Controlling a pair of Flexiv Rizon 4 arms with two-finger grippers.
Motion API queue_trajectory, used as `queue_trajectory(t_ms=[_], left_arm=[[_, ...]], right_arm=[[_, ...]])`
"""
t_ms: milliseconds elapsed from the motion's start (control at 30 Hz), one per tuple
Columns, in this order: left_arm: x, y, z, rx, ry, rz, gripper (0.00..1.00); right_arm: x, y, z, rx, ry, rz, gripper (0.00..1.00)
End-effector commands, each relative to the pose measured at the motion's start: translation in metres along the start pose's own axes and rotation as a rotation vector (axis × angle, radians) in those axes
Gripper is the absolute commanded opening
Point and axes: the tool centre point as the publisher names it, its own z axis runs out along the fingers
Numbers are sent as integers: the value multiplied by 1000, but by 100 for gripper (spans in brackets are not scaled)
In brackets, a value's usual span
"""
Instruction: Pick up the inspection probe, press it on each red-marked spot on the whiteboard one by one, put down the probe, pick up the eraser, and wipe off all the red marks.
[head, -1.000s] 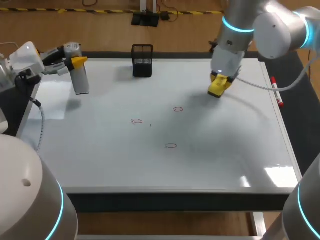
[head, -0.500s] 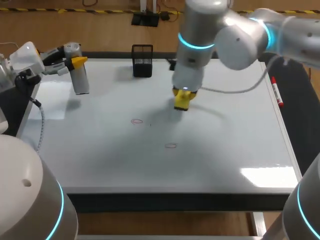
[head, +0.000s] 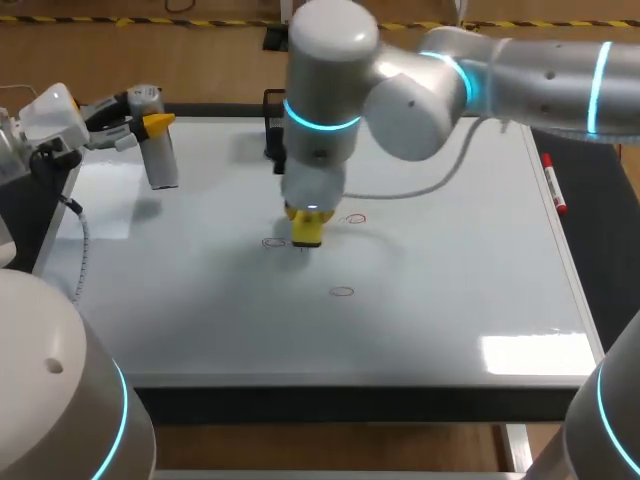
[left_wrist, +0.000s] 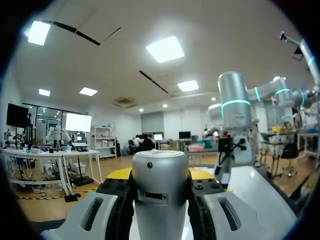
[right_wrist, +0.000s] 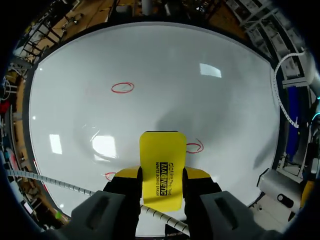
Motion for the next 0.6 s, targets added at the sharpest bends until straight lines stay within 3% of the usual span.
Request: queue_trajectory(t_ms=[33,267,600], left_arm=[[1,-1,0,1,-1,1,0],[1,-1,0,1,-1,1,0],[1,-1,0,1,-1,1,0]], right_arm=[[-33,1,15,-3,93,-28,0],[-67,5,29,-23,90,-89,0],[-93,5,35,-27,64,-107,0]])
